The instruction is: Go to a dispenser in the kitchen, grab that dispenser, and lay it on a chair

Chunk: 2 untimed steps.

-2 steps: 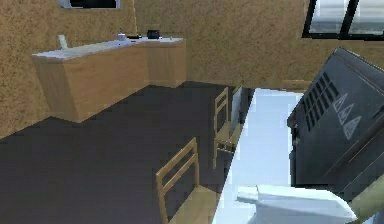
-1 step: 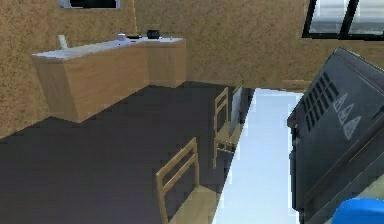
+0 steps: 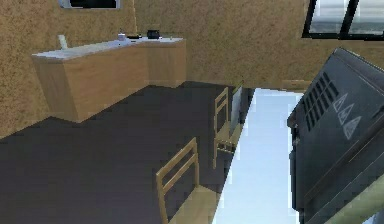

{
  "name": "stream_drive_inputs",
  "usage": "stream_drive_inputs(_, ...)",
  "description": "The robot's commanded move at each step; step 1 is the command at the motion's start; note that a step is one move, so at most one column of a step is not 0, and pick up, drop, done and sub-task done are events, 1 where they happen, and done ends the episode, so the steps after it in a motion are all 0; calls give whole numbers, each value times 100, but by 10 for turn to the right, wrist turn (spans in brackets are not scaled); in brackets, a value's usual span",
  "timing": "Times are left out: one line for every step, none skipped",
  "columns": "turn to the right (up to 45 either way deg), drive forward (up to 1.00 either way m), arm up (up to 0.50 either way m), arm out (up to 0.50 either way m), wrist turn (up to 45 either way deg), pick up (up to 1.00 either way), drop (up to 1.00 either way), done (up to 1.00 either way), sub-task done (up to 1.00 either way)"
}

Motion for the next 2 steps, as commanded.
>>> stream_drive_inputs(0,0,0,0,30,0,0,0,0)
stream_drive_inputs(0,0,-40,0,0,0,0,0,0)
